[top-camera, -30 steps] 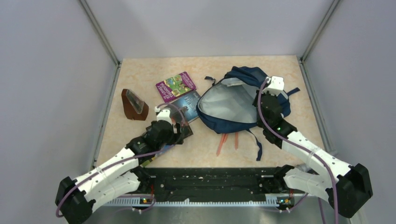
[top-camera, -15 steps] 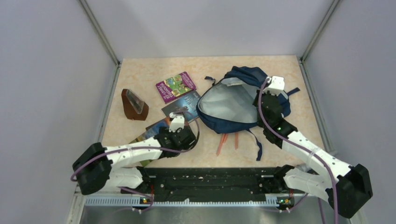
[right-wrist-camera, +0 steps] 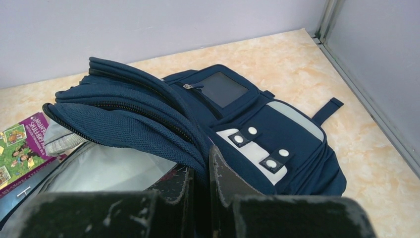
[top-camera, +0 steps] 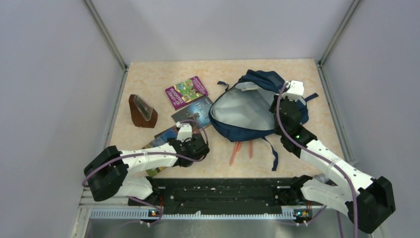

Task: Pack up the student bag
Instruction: Pick up the book from the center of the board.

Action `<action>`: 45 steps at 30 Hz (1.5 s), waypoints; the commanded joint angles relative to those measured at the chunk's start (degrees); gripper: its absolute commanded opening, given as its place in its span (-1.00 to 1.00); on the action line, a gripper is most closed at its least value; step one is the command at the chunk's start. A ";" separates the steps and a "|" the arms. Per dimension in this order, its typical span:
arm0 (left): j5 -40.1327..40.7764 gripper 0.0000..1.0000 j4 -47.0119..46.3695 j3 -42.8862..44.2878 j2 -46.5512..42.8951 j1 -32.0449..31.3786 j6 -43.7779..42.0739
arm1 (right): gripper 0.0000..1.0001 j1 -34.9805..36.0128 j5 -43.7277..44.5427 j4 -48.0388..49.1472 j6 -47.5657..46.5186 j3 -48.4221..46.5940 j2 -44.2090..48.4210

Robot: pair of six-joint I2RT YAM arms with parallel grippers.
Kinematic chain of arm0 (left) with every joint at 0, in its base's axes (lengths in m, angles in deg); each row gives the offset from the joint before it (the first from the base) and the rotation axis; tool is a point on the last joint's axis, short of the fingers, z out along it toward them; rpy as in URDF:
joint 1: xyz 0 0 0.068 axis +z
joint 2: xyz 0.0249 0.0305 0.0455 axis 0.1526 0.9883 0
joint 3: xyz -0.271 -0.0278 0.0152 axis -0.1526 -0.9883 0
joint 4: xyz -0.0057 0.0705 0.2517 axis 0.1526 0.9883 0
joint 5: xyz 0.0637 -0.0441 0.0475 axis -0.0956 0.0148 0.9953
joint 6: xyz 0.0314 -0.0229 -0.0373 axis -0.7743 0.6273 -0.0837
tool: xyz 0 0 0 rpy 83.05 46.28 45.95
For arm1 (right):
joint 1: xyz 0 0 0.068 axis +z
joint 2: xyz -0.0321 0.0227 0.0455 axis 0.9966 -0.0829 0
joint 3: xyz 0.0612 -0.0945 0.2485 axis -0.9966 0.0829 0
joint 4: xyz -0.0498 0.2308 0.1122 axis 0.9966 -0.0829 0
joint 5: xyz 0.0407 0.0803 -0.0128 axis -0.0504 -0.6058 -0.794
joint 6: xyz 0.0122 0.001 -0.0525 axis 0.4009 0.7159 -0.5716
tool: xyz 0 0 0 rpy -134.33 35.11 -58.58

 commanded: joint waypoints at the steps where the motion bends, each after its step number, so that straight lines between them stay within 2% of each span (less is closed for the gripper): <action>1: -0.80 0.64 0.54 -1.93 -2.95 -0.10 3.87 | -1.00 -1.48 1.74 2.68 1.69 -0.96 2.19; 4: -1.25 0.64 -0.07 -2.69 -3.63 0.19 4.08 | -1.00 -1.53 1.31 2.60 1.99 -1.04 2.45; 6: -1.44 0.53 -0.23 -2.70 -3.68 0.28 4.03 | -1.00 -1.53 1.03 2.47 2.20 -1.10 2.65; 13: 1.22 -0.38 1.10 -1.26 -5.21 0.31 4.72 | -1.00 -1.53 0.96 1.73 2.40 -0.88 3.77; 16: 2.37 -0.63 1.84 -0.89 -6.62 0.24 4.94 | -1.00 -1.53 0.96 1.72 2.40 -0.70 4.29; 20: 4.12 -0.80 3.54 -0.34 -8.79 0.28 5.44 | -1.00 -1.53 0.81 1.80 2.52 -0.60 4.37; 22: 3.65 -0.62 4.08 -0.14 -9.58 0.25 5.19 | -1.00 -1.53 0.66 1.88 2.64 -0.51 4.27; 25: 0.83 0.13 4.21 -0.70 -10.65 0.31 5.01 | -1.00 -1.53 0.48 1.98 2.81 -0.51 4.35; 26: -0.36 0.32 4.43 -1.19 -11.13 0.25 5.19 | -1.00 -1.53 0.44 2.04 2.85 -0.49 4.38; 31: -4.54 0.92 7.95 -4.42 -14.35 0.64 10.24 | -1.00 -1.53 0.53 2.41 2.90 0.13 4.94; 36: -6.10 0.96 17.33 -2.52 -13.12 3.28 16.59 | -1.00 -1.53 0.44 2.92 3.17 0.63 5.52; 42: -5.59 0.96 20.25 1.20 -6.60 4.02 16.14 | -1.00 -1.61 0.82 3.49 3.36 1.52 6.94; 45: -4.09 0.95 17.93 1.74 -5.06 4.28 15.90 | -1.00 -1.62 1.20 3.71 3.36 1.98 7.37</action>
